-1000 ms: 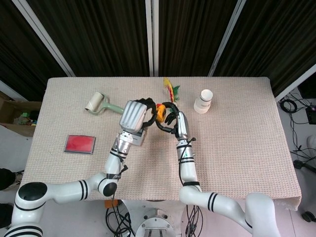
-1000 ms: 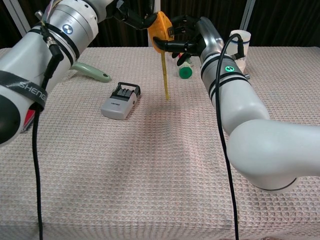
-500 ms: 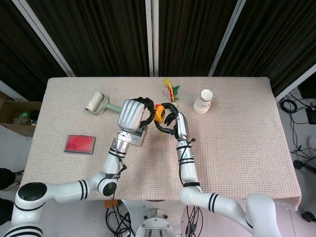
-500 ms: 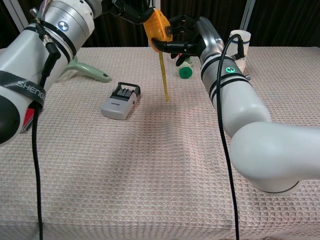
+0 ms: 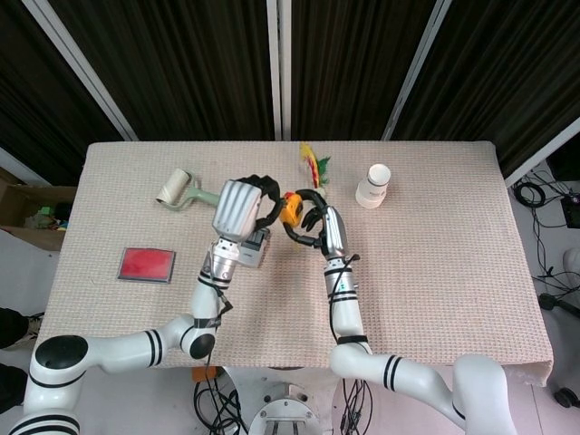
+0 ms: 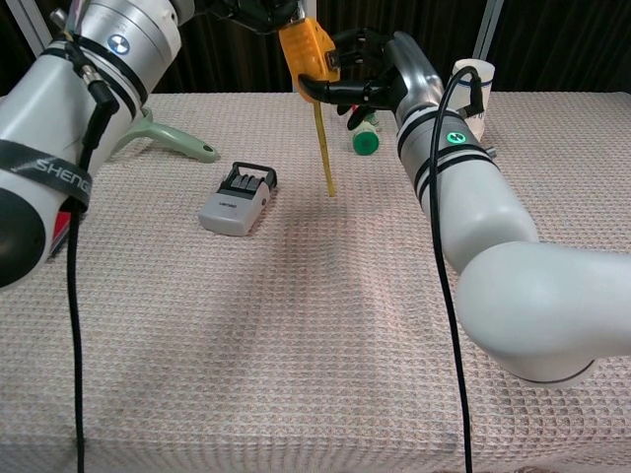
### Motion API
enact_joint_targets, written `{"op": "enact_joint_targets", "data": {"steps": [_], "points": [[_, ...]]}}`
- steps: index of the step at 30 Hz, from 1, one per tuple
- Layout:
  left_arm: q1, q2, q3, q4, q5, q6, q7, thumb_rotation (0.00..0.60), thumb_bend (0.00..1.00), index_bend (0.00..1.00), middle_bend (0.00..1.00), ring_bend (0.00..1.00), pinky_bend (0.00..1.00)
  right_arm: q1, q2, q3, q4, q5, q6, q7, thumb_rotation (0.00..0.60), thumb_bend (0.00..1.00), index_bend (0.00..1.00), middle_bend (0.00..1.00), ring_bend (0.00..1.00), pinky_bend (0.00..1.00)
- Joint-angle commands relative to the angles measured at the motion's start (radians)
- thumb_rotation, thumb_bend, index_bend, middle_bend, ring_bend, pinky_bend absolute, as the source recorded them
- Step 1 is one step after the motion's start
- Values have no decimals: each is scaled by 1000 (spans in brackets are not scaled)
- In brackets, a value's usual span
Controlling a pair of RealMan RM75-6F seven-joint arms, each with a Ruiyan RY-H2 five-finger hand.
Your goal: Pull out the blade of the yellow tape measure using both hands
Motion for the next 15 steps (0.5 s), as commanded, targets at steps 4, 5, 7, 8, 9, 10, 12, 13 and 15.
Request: {"op": "enact_joint_targets", "data": {"steps": [4,5,7,8,9,10,12,13,15], "points": [[2,-5,-11,5,1,17,-12,600,430,644,606,603,744,1,-1,-2,2,-4,0,-2,600,388,827,687,600,669],[2,-6,-12,7,3,21,-14,600,431,646,609,605,745,1,-1,-2,2,-5,1,-2,600,388,828,687,600,669],[2,-7,-14,9,5,25,-20,600,432,652,613,608,749,1,-1,-3,1,-6,1,-4,600,388,828,687,602,669],[1,-8,-15,10,6,26,-21,600,432,653,614,609,749,0,-1,-4,0,-6,1,-5,600,388,827,687,602,668],[1,-8,-16,11,7,27,-24,600,432,653,614,609,749,0,0,-4,-1,-7,2,-6,600,388,827,687,603,668],[0,-8,-17,13,8,29,-25,600,432,653,614,609,749,-1,0,-5,-2,-7,2,-6,600,388,828,687,603,668],[0,-9,-18,16,11,31,-29,600,432,653,615,609,750,-2,1,-6,-3,-9,4,-7,600,388,828,687,603,669],[0,-9,-18,17,12,34,-31,600,431,654,614,609,750,-2,1,-7,-5,-10,4,-7,600,388,828,687,603,669],[0,-8,-21,18,12,36,-34,600,432,654,615,609,750,-3,3,-8,-8,-12,6,-8,600,390,828,687,603,669]]}}
